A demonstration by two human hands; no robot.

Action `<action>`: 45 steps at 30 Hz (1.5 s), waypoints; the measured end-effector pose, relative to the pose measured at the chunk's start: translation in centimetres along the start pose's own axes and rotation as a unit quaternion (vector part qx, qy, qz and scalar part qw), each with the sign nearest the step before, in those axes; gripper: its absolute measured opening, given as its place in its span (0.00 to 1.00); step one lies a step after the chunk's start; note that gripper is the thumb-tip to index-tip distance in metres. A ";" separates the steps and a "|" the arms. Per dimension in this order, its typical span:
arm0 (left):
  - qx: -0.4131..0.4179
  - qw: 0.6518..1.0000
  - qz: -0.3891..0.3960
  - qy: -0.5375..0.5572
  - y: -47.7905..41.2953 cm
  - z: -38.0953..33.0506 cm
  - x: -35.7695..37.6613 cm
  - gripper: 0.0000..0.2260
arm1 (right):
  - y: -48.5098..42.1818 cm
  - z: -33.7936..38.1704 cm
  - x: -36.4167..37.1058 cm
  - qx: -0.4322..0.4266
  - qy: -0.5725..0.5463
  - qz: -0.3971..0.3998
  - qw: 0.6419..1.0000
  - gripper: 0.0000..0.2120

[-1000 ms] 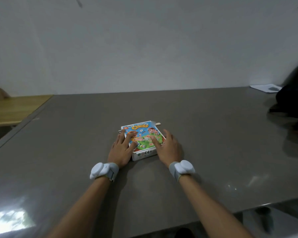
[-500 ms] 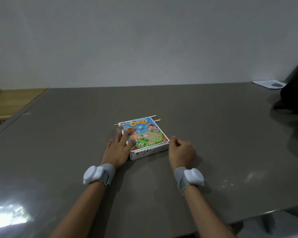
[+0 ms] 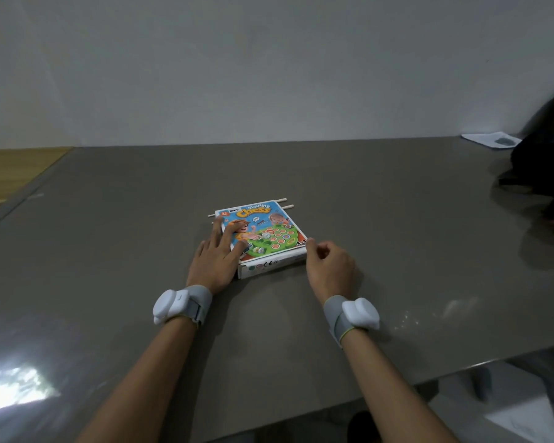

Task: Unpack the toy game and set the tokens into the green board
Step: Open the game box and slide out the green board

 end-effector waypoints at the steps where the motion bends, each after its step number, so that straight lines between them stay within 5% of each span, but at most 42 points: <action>1: 0.006 1.000 -0.002 -0.007 0.0 0.0 0.0 0.09 | 0.0 0.0 0.0 0.004 0.006 0.001 1.000 0.21; 6: 0.008 1.000 0.001 -0.007 0.2 -0.1 0.0 0.09 | 0.3 0.1 -0.3 0.016 0.015 0.003 1.000 0.23; 13: 0.010 0.999 0.003 -0.034 0.3 0.0 0.1 0.10 | 0.6 0.4 -0.2 0.006 0.048 0.023 0.999 0.14; 20: 0.007 0.999 0.007 -0.037 0.2 0.0 0.0 0.11 | 2.1 2.7 0.8 -0.165 0.174 0.034 0.970 0.06; 29: -0.012 1.000 0.006 0.015 0.1 0.2 0.2 0.11 | 6.3 5.0 3.9 -0.362 0.149 0.198 0.898 0.08; 35: -0.007 1.000 0.008 0.011 0.2 0.2 0.2 0.12 | 6.6 5.3 4.4 -0.368 0.207 0.236 0.875 0.16; 45: -0.037 0.998 0.036 0.044 0.0 0.5 0.3 0.16 | 5.8 5.2 5.5 -0.349 0.245 0.305 0.852 0.14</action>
Point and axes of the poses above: each hand's wrist, its own y-axis away from the middle knuckle, its own x-axis out of the palm, z = x × y, the point moved 7 cm from there along -y, towards the middle knuckle, and after that the axes turned 13 degrees about -y, right-handed, at the moved point
